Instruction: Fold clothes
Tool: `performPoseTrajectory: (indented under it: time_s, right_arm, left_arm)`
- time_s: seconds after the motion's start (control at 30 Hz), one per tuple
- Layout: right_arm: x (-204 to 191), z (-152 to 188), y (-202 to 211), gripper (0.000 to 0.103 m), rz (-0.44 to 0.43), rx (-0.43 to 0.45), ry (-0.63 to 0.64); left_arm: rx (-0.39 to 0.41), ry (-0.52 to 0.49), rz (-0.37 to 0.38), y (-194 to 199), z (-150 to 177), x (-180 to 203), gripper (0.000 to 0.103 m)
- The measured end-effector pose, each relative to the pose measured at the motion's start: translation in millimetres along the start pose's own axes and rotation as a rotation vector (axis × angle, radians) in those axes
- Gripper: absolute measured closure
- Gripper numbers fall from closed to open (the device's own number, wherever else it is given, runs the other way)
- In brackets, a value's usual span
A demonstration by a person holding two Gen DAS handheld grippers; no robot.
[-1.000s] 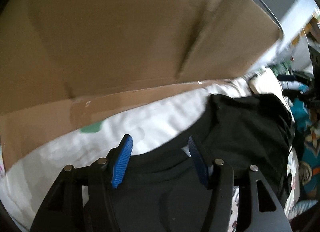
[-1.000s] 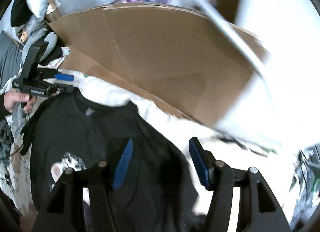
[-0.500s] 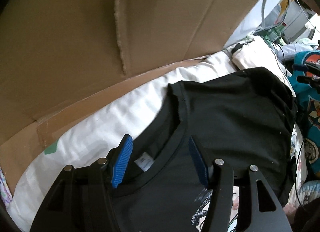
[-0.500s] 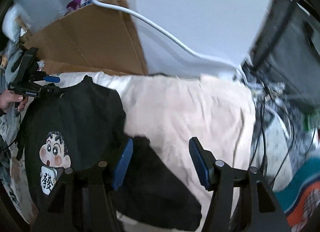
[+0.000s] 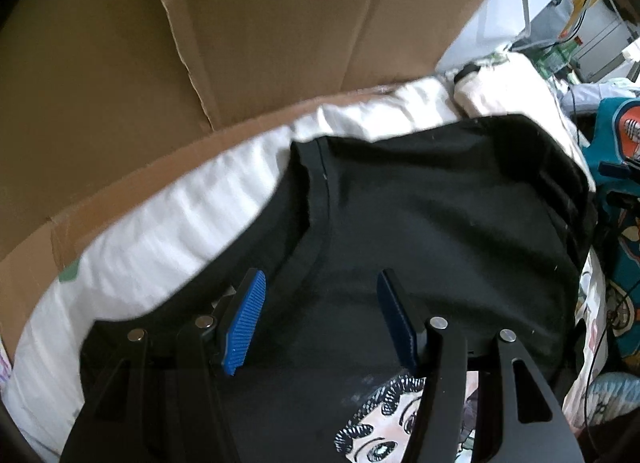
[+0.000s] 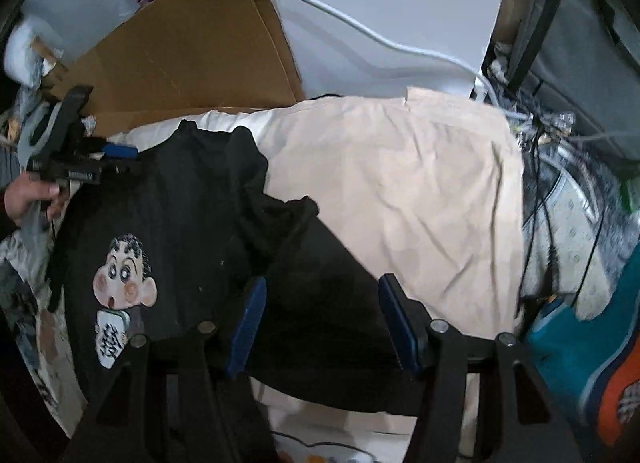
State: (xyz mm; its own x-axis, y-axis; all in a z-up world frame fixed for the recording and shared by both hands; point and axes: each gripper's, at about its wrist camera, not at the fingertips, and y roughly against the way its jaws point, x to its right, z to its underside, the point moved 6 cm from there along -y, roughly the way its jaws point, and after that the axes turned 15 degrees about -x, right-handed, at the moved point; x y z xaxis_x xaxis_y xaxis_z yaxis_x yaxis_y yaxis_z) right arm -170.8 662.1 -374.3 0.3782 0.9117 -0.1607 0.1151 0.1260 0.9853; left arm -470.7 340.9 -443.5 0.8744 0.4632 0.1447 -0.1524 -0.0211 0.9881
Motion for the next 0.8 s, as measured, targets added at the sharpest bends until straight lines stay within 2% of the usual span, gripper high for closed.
performPoseTrajectory:
  time_s: [0.13, 0.33, 0.5, 0.57, 0.67, 0.8]
  right_arm:
    - [-6, 3, -16, 0.047, -0.041, -0.012, -0.055]
    - [-8, 8, -42, 0.049, -0.032, -0.063, -0.063]
    - [3, 7, -49, 0.071, -0.040, -0.083, -0.087]
    - [9, 5, -45, 0.092, -0.042, -0.087, -0.084]
    - [17, 1, -38, 0.097, -0.041, -0.074, -0.089]
    - [29, -7, -27, 0.100, -0.033, -0.048, -0.098]
  left_arm:
    - [-0.052, -0.003, -0.014, -12, 11, 11, 0.044]
    - [-0.110, -0.026, -0.040, -19, 21, 29, 0.044]
    - [-0.136, -0.039, -0.055, -22, 23, 40, 0.044]
    - [-0.152, -0.040, -0.067, -25, 25, 40, 0.044]
    - [-0.166, -0.032, -0.083, -27, 27, 35, 0.044]
    - [-0.166, -0.003, -0.072, -25, 28, 27, 0.044]
